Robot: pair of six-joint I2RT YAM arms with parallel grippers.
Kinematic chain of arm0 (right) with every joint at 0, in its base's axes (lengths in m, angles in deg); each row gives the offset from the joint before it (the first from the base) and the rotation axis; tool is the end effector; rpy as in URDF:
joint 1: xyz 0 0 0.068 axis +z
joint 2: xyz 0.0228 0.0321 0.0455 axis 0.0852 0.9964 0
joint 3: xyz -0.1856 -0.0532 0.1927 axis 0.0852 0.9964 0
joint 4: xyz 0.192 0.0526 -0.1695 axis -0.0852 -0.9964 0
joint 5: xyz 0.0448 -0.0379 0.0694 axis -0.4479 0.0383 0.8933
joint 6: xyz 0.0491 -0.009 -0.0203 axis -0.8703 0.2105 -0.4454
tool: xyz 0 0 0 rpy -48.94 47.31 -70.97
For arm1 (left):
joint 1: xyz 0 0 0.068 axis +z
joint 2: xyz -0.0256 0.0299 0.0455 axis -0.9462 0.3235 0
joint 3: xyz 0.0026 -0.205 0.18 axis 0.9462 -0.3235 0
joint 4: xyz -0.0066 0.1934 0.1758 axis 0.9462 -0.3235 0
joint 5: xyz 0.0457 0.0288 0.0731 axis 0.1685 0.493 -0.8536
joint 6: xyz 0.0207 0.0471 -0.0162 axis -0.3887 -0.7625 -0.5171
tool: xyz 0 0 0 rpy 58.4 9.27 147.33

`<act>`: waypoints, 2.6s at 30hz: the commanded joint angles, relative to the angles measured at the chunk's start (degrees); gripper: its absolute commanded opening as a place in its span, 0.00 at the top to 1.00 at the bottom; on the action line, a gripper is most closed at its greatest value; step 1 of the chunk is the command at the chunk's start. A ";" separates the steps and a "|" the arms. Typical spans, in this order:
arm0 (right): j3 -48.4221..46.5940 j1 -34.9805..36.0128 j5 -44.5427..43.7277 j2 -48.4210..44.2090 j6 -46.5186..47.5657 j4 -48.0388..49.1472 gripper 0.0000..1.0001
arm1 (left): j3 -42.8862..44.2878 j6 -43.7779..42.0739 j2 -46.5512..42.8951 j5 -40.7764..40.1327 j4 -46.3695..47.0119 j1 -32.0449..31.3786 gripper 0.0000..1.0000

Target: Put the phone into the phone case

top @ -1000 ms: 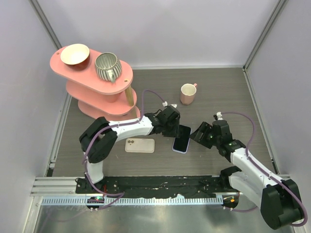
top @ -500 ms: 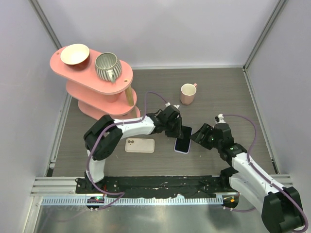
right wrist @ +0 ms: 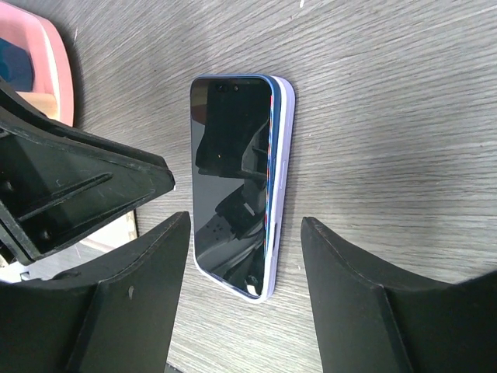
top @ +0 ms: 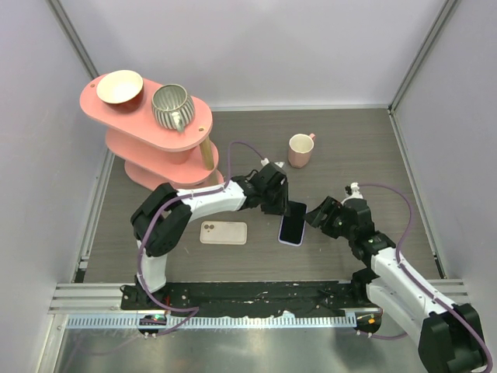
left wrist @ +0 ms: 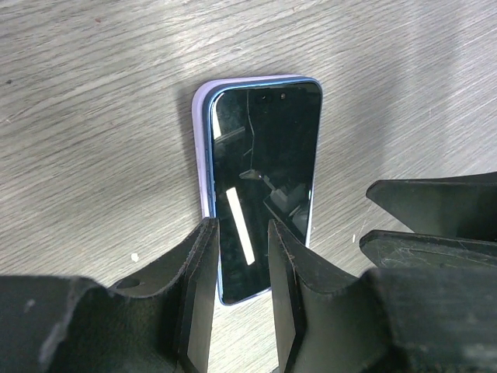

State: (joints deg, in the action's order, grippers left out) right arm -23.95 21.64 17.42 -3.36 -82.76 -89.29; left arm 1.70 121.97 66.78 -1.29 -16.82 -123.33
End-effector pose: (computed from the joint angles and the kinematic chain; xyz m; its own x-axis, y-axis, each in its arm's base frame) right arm 0.1528 0.0522 0.1675 -0.6859 0.5092 -0.5198 0.0860 0.7661 0.6369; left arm 0.2512 -0.3297 0.1876 -0.9259 0.0055 -0.3776 0.2159 0.8280 -0.5174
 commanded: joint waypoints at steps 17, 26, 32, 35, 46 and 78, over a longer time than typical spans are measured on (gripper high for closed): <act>-1.59 0.47 -1.36 7.18 1.67 7.73 0.35 | -4.36 2.60 2.81 0.66 4.76 0.44 0.66; -5.44 4.86 -5.84 14.91 3.34 6.94 0.30 | -6.03 5.60 3.87 4.26 8.63 0.70 0.73; -5.01 6.80 -8.66 15.27 2.99 6.24 0.30 | -8.58 9.11 3.69 7.15 11.35 1.49 0.75; -5.80 7.77 -9.19 16.59 3.42 6.24 0.30 | -9.19 9.73 3.43 7.95 12.58 1.58 0.76; -9.15 9.26 -12.10 19.66 5.71 4.91 0.24 | -10.16 11.22 4.04 8.74 13.90 1.58 0.76; -3.69 2.58 21.30 18.26 -1.76 29.09 0.17 | -10.69 12.37 4.04 7.95 15.22 0.61 0.76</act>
State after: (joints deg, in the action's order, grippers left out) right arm -26.16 22.75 25.92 15.87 -79.81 -73.12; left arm -8.79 134.52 69.01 6.60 -0.95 -120.97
